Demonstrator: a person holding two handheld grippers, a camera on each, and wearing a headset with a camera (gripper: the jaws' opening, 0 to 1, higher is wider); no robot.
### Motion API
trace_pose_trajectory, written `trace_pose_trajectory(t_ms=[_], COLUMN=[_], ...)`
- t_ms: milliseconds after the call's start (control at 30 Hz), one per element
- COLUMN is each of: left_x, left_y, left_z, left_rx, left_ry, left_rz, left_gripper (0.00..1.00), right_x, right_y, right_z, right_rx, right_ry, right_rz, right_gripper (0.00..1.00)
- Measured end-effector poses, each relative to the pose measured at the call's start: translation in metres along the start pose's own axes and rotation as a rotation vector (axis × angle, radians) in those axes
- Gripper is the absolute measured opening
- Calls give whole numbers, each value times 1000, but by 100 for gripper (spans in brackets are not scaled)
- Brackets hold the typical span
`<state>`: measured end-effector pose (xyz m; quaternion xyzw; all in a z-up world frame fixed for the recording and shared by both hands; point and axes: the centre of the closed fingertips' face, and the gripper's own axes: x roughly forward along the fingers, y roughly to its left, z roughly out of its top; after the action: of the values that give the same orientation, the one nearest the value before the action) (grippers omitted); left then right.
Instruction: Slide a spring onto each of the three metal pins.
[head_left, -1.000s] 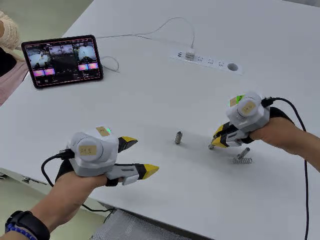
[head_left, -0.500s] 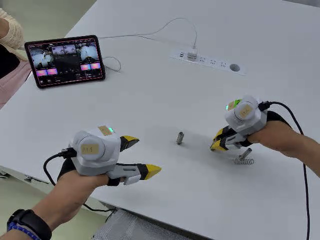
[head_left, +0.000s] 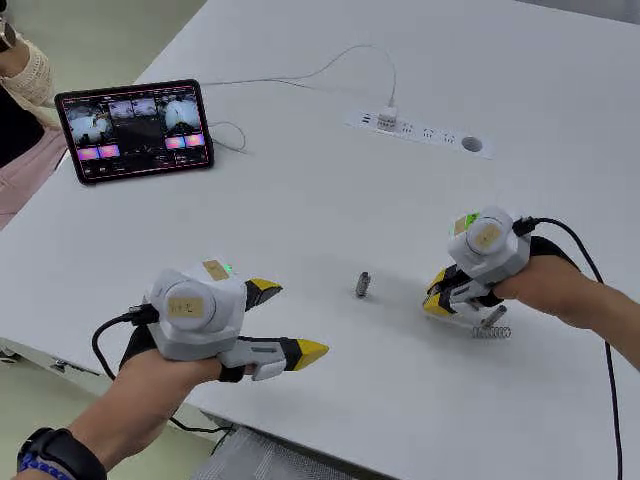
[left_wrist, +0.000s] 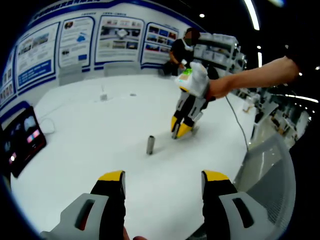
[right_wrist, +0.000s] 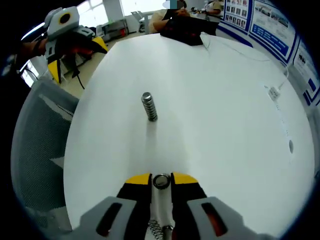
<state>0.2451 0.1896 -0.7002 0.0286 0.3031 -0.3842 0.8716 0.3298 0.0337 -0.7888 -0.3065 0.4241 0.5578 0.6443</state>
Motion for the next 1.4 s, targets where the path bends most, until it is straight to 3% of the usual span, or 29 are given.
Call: trace_pose_trajectory(t_ms=[300,567,1033,1400], left_x=[-1,1,1,5], left_y=[1,-4,-8,-15], left_z=[1,5,8,12], left_rx=[2,14,32,41], left_ry=[-3,-6,1,3], left_rz=[3,-8,-25,-50], left_gripper=[63,64,69,74], right_x=[-7,-22,-44,-57], right_y=[-1,-3,8,12], right_z=[-4,-6,-4,-14], right_rx=[23,80,249,328], right_ry=[3,-34,-174,-239], right_rz=[-14,-51,-93,-146], right_gripper=[31,41,50,57])
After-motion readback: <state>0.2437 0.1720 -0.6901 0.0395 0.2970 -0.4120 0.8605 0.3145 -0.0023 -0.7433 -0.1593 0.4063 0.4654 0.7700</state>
